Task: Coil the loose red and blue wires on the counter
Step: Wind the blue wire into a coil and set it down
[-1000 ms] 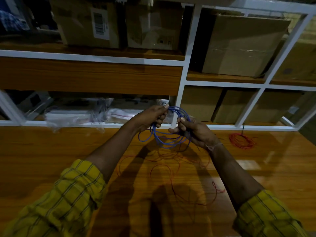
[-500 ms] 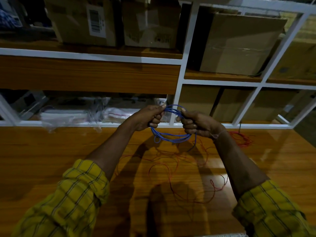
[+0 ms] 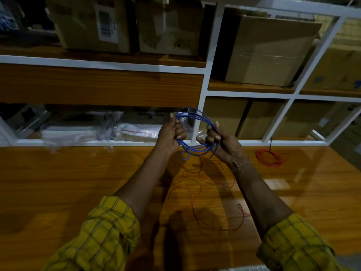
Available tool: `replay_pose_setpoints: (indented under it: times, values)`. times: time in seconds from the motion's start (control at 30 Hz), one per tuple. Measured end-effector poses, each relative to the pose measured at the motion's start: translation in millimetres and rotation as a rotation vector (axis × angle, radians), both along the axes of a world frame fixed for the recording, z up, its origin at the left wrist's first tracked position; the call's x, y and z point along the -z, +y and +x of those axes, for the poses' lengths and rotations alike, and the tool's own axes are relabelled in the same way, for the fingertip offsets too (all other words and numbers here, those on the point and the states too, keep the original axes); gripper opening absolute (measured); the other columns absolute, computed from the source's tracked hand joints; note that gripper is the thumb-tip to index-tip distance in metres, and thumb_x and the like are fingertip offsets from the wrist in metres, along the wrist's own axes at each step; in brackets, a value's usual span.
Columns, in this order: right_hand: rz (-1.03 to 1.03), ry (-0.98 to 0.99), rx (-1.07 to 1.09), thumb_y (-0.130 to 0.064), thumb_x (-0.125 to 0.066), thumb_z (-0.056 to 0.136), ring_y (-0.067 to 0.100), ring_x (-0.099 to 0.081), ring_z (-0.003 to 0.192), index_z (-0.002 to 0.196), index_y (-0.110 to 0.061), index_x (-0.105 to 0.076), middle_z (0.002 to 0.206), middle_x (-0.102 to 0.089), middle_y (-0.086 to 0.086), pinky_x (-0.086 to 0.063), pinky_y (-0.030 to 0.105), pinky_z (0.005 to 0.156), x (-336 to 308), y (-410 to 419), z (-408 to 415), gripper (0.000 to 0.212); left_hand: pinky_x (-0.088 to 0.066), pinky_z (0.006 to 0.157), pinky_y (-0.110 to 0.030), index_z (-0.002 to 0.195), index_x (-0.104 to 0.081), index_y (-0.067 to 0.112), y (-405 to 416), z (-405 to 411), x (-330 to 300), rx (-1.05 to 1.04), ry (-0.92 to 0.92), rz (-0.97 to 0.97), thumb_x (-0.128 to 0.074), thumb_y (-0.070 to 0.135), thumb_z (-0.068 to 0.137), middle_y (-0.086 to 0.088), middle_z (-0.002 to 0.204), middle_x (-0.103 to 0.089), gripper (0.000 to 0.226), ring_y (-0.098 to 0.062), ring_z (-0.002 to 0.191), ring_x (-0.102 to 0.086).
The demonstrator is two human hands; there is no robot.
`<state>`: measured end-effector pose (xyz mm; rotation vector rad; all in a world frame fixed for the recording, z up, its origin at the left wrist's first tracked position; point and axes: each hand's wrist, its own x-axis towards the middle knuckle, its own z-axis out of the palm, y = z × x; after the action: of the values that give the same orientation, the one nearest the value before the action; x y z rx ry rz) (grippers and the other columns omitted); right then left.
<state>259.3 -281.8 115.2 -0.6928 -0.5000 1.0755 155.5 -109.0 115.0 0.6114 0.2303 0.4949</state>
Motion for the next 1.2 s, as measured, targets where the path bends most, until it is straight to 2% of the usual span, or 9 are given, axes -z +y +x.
replay_pose_setpoints:
  times: [0.1,0.17,0.3,0.47,0.67,0.83,0.93,1.07,1.2]
  values:
    - [0.021,-0.02,0.057,-0.028,-0.04,0.109,0.012,-0.05,0.051,0.099,-0.007,-0.056,0.052,-0.042,-0.005,-0.06,0.043,0.086,-3.7,1.3,-7.3,0.029,-0.024,0.034,-0.019,0.079,-0.047,0.015,-6.3,1.6,5.8,-0.017,-0.006,-0.076,-0.041,0.046,0.108,0.009,0.045,-0.027,0.043,-0.004,0.032,-0.024]
    - [-0.006,0.003,0.097,-0.028,-0.038,0.11,0.008,-0.041,0.043,0.095,-0.007,-0.056,0.05,-0.038,-0.007,-0.058,0.031,0.065,-6.4,0.0,-3.5,0.032,-0.025,0.035,-0.019,0.08,-0.047,0.014,-7.0,1.5,5.5,0.016,0.016,-0.042,-0.041,0.045,0.108,0.009,0.047,-0.027,0.042,-0.004,0.033,-0.024]
    - [-0.107,0.017,0.192,-0.031,-0.039,0.11,0.004,-0.027,0.033,0.085,-0.009,-0.055,0.046,-0.033,-0.008,-0.028,0.02,0.037,-14.2,-5.2,17.5,0.037,-0.035,0.045,-0.022,0.081,-0.047,0.013,-14.3,1.2,-1.3,0.15,0.092,0.144,-0.042,0.043,0.108,0.007,0.05,-0.029,0.04,-0.007,0.038,-0.026]
    - [-0.147,-0.059,0.313,-0.032,-0.04,0.111,0.002,-0.022,0.033,0.084,-0.011,-0.053,0.047,-0.031,-0.01,-0.016,0.019,0.035,-27.4,-6.8,29.6,0.036,-0.044,0.052,-0.025,0.085,-0.049,0.013,-33.8,14.3,-7.4,0.14,0.101,0.13,-0.037,0.043,0.11,0.006,0.052,-0.034,0.041,-0.008,0.042,-0.032]
    - [-0.14,-0.115,0.416,-0.033,-0.043,0.11,0.004,-0.02,0.036,0.084,-0.014,-0.052,0.05,-0.027,-0.009,-0.019,0.021,0.033,-16.6,-14.9,43.5,0.034,-0.05,0.06,-0.034,0.096,-0.05,0.01,-58.9,31.5,-0.9,0.044,0.183,0.261,-0.039,0.036,0.111,-0.002,0.067,-0.046,0.032,-0.016,0.054,-0.049]
    - [-0.118,-0.15,0.434,-0.033,-0.044,0.11,0.004,-0.022,0.037,0.085,-0.013,-0.052,0.049,-0.028,-0.01,-0.019,0.02,0.034,-16.5,-25.8,51.7,0.032,-0.058,0.066,-0.036,0.098,-0.057,0.01,-74.1,37.3,4.8,0.017,0.435,0.628,-0.055,0.027,0.106,-0.006,0.079,-0.061,0.019,-0.019,0.068,-0.068]
    - [-0.114,-0.185,0.444,-0.033,-0.044,0.11,0.003,-0.023,0.037,0.086,-0.013,-0.053,0.05,-0.029,-0.01,-0.021,0.02,0.034,-16.1,-29.6,57.7,0.032,-0.06,0.058,-0.03,0.106,-0.059,0.007,-76.5,37.6,3.6,0.023,0.517,0.786,-0.064,0.013,0.1,-0.009,0.089,-0.066,0.01,-0.022,0.076,-0.07]
    - [-0.123,-0.253,0.455,-0.031,-0.046,0.11,0.003,-0.025,0.037,0.087,-0.013,-0.054,0.05,-0.032,-0.01,-0.023,0.019,0.035,-16.3,-35.8,64.2,0.03,-0.065,0.066,-0.034,0.106,-0.057,0.001,-76.8,39.8,-1.7,0.099,0.54,0.865,-0.063,0.003,0.099,-0.02,0.097,-0.07,0.009,-0.026,0.079,-0.075]
    - [-0.142,-0.32,0.412,-0.031,-0.046,0.11,0.005,-0.026,0.04,0.087,-0.013,-0.055,0.053,-0.032,-0.007,-0.025,0.02,0.037,-19.8,-40.0,68.1,0.031,-0.063,0.06,-0.03,0.112,-0.055,0.002,-72.5,44.3,-9.8,0.119,0.584,0.852,-0.059,0.008,0.103,-0.02,0.096,-0.069,0.012,-0.025,0.077,-0.074]
